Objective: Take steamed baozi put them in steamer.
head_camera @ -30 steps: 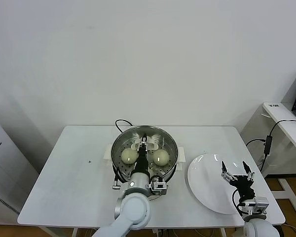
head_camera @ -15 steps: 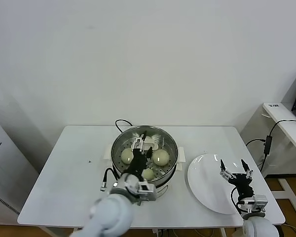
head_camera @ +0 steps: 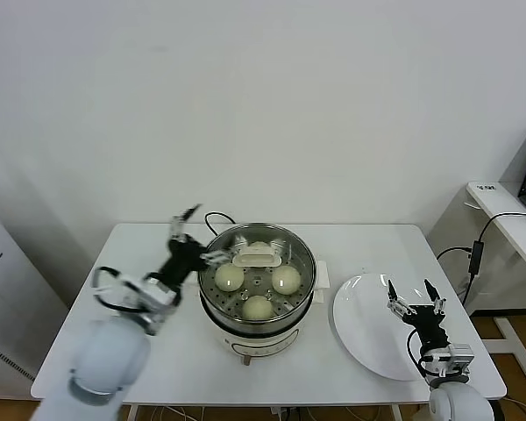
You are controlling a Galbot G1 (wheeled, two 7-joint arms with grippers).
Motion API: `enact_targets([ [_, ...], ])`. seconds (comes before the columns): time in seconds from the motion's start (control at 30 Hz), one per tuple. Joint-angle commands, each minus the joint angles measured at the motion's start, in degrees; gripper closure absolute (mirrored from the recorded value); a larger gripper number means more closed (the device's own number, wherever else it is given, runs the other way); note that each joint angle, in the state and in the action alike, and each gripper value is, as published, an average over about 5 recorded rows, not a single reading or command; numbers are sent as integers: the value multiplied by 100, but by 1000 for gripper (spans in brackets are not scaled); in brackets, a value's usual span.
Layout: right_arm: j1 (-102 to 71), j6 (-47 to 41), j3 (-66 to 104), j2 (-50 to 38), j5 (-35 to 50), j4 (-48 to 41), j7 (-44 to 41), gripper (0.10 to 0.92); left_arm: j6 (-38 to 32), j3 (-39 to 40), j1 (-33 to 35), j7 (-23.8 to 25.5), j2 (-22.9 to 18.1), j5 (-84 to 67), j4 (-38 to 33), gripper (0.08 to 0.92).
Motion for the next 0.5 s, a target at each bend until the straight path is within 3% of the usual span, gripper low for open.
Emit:
enact_targets([
  [0.03, -4, -15, 5, 40, -274, 66, -57, 203, -522, -2122, 1081, -1000, 425, -3652, 853, 177],
  [0.5, -156, -710, -153, -8, 14, 345, 168, 203, -1036, -1795, 1315, -519, 574, -2609, 2357, 177],
])
